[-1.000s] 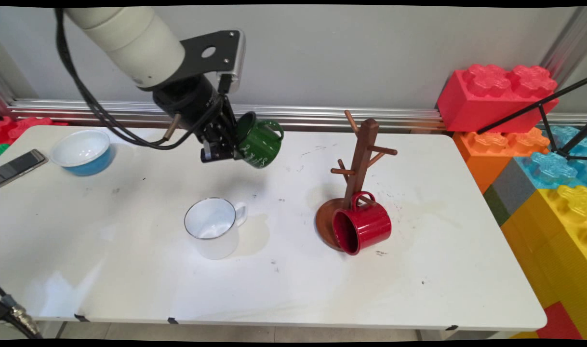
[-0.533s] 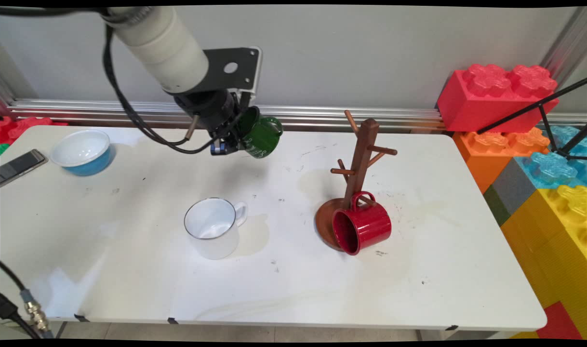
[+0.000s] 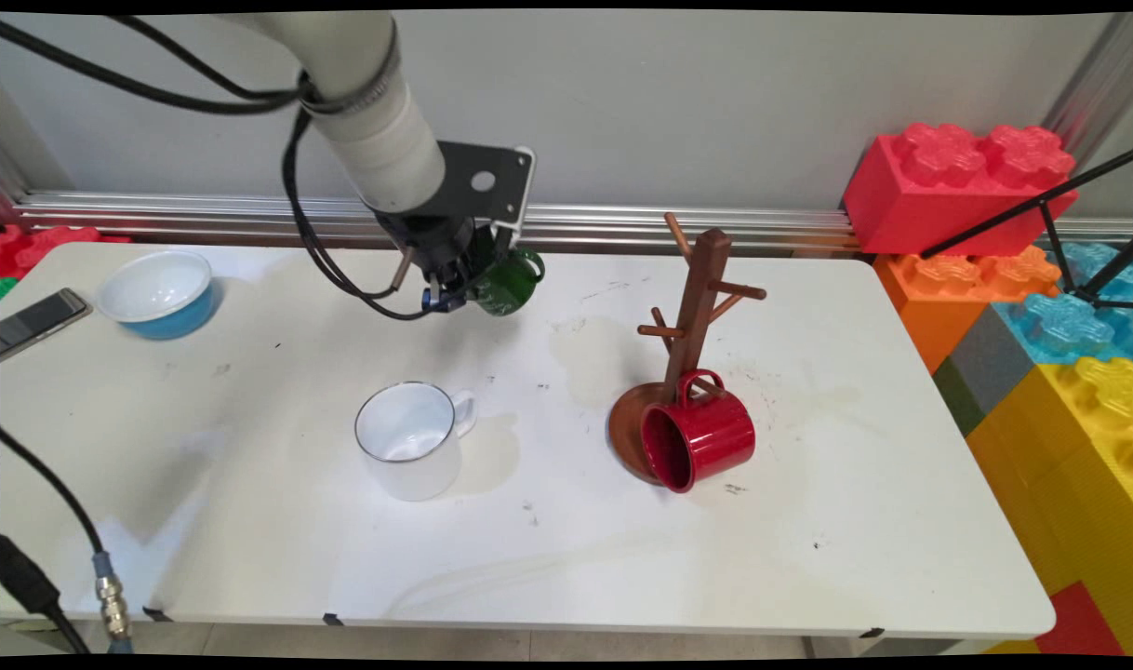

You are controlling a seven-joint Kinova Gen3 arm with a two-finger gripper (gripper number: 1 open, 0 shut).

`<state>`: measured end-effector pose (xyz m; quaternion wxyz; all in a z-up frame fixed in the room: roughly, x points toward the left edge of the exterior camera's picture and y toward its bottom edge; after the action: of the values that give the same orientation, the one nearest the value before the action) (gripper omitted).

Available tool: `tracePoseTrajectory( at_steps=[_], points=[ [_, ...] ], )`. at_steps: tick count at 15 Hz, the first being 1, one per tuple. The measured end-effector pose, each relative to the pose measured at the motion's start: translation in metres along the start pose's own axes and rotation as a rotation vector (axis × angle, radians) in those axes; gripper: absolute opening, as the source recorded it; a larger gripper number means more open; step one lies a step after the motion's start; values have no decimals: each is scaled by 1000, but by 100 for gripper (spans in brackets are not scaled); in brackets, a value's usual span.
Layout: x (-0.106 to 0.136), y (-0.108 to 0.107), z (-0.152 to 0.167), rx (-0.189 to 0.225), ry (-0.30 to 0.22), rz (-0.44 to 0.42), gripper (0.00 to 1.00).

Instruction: Place the picked object on the table

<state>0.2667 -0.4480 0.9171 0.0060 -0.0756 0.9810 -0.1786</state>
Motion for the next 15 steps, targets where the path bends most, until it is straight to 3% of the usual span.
tracePoseTrajectory(
  at_steps=[7, 15],
  points=[
    [19, -5, 41, -8, -45, 24, 0],
    [35, 4, 75, -37, -75, 15, 0]
  ],
)
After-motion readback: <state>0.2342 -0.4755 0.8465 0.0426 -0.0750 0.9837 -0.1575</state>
